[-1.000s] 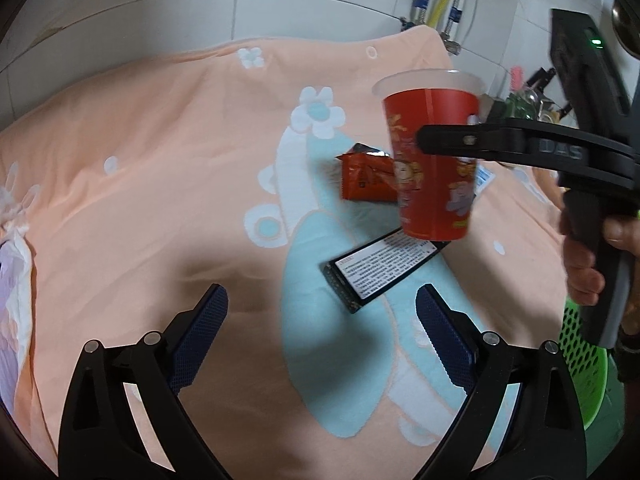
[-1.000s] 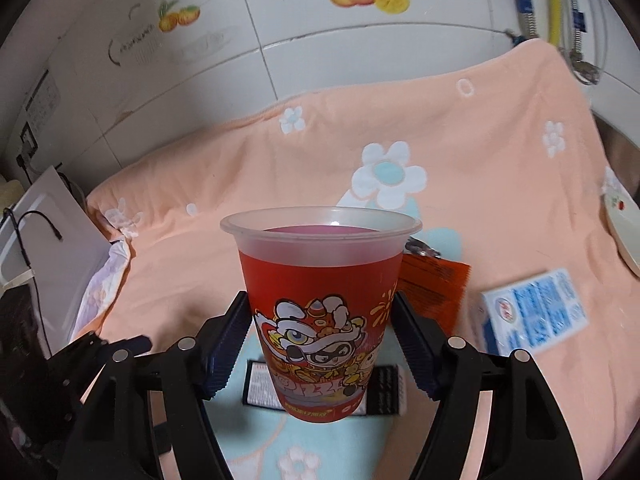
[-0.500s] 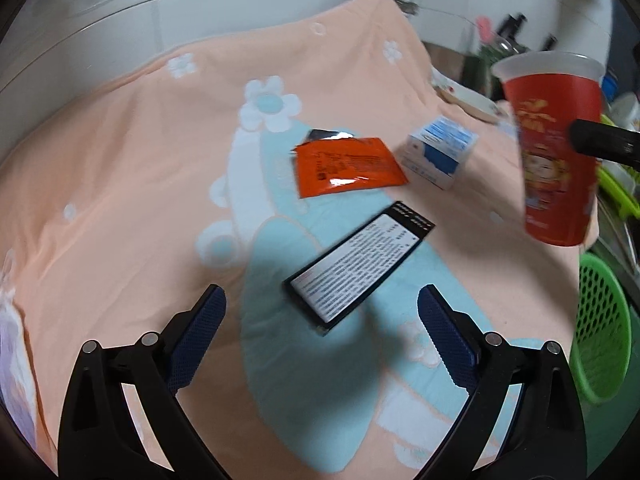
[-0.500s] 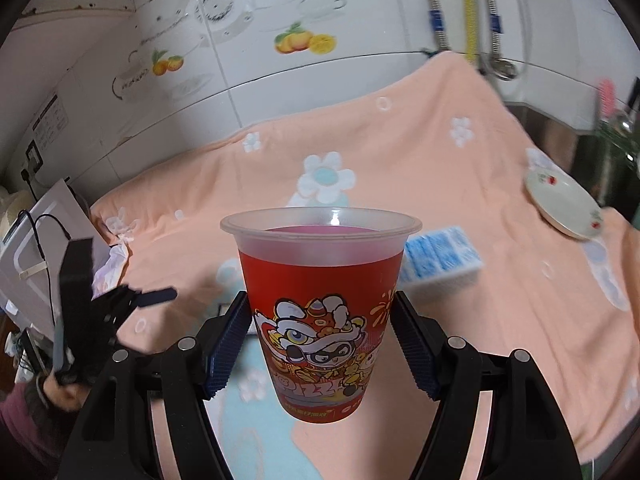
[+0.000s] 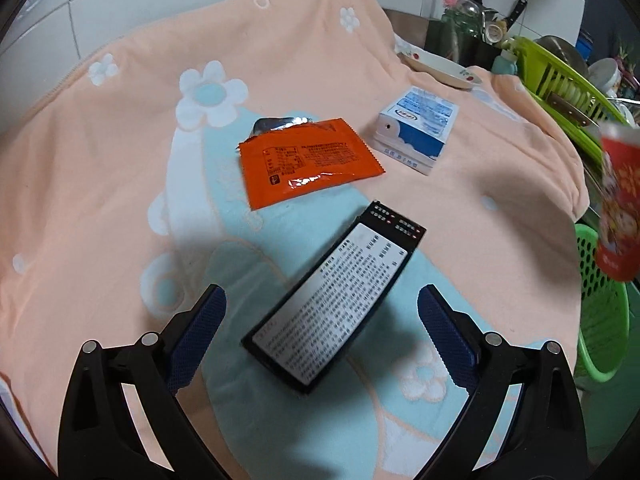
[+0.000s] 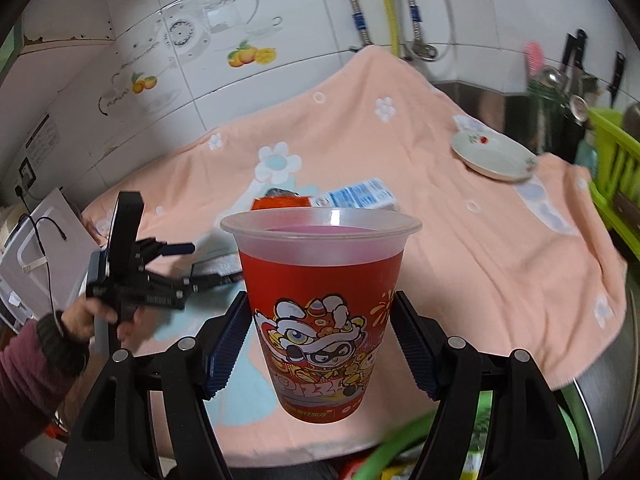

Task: Collect trash
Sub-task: 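Carry the red cup toward the basket while the left tool grasps the black box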

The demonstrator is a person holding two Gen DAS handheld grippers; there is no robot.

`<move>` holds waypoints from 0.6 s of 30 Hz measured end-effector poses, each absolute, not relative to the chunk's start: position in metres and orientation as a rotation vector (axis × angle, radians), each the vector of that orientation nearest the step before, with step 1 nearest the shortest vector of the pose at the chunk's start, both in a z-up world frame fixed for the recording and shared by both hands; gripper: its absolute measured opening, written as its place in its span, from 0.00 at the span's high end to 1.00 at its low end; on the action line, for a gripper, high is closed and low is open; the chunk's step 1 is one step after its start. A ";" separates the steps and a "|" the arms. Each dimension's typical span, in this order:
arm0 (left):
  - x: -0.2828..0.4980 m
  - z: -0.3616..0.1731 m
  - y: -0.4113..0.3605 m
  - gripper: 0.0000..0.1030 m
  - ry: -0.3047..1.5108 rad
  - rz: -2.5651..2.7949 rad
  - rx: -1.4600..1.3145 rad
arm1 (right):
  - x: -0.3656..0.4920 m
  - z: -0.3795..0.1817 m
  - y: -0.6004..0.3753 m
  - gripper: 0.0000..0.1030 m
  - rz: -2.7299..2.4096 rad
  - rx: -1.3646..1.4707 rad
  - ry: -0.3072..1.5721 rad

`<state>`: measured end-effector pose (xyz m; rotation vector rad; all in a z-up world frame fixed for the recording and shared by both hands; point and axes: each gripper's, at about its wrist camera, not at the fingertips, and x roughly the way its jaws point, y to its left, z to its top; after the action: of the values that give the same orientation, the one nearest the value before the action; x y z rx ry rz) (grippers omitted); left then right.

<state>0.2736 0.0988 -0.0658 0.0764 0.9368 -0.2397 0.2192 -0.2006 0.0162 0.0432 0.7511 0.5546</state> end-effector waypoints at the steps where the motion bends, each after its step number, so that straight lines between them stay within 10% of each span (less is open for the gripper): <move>1: 0.277 -0.068 0.098 0.08 0.942 -0.244 0.085 | 0.215 0.014 -0.205 0.34 0.547 0.048 0.754; 18: 0.295 -0.088 0.075 0.22 0.964 -0.348 0.229 | 0.165 -0.028 -0.267 0.34 0.402 0.124 0.823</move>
<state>0.2948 0.0751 -0.0882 0.2290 0.9642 -0.3482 0.1649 -0.2673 -0.0285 0.1239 0.8226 0.4023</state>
